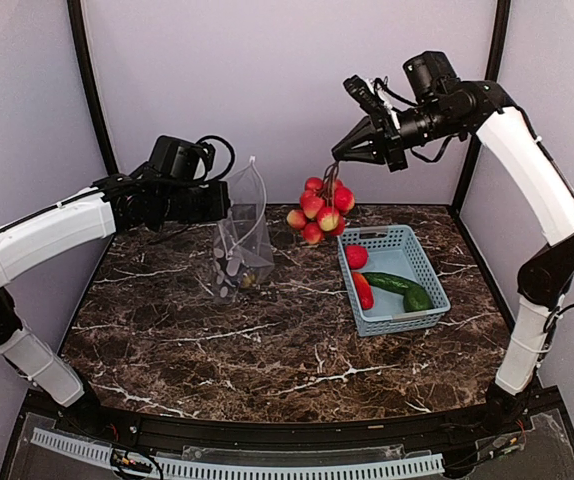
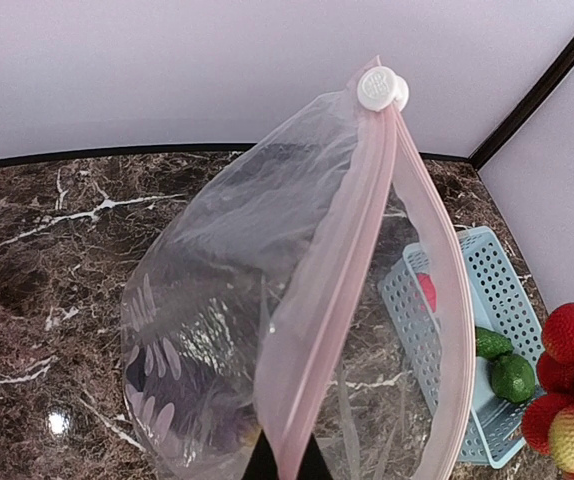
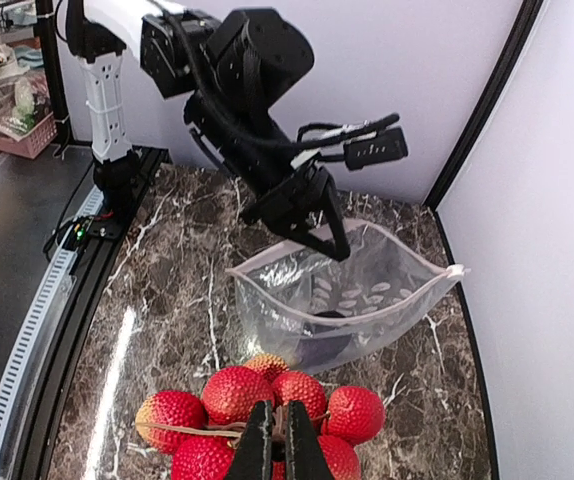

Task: Place the food in the zip-top bag and seal the zipper
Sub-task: Place the fake fruit in the zipper food storage bag.

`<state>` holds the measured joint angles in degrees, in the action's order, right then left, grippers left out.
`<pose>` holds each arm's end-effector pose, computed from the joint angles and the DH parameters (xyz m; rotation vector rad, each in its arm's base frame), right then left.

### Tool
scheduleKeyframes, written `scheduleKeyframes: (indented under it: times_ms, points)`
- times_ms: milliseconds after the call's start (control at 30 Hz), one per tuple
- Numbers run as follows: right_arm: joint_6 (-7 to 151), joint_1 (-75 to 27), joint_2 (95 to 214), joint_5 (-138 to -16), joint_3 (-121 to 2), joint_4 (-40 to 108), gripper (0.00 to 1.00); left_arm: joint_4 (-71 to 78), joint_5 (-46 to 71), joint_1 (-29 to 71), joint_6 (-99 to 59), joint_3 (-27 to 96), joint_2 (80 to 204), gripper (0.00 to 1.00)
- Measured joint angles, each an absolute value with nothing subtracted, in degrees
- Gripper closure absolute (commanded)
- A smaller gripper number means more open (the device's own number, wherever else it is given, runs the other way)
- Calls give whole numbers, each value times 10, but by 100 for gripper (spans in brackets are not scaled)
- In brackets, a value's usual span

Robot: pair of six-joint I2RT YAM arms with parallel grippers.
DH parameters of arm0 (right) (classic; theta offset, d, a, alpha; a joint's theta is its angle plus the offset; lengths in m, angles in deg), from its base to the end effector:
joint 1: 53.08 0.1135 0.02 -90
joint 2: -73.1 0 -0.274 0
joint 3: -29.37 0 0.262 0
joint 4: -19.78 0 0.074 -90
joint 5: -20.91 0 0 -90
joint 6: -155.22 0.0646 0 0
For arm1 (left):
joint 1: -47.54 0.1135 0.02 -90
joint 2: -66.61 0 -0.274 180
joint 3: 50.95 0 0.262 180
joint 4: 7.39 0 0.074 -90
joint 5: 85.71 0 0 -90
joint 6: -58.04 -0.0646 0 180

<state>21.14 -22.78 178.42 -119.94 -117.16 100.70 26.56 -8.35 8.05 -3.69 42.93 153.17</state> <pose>0.3009 0.2339 0.4770 -1.5974 1.3514 0.8487 0.3068 -0.2345 0.3590 0.0612 2.0622 -0.5190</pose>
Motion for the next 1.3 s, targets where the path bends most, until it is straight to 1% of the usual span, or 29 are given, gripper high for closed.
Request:
scheduleKeyframes:
  times_ms: [167, 433, 800, 1033, 1300]
  points:
    - [267, -228, 1789, -1235, -1199, 960, 100, 257, -71, 81, -33, 430, 1538, 99]
    - [335, -225, 1830, -1279, -1250, 899, 100, 241, -40, 81, -19, 430, 1550, 99]
    - [497, -225, 1878, -1349, -1252, 706, 100, 219, 11, 81, 5, 439, 1563, 99]
    - [573, -224, 1909, -1383, -1245, 634, 100, 204, 28, 81, 15, 440, 1562, 99]
    - [603, -223, 1919, -1396, -1215, 588, 100, 191, 54, 81, 30, 440, 1552, 99]
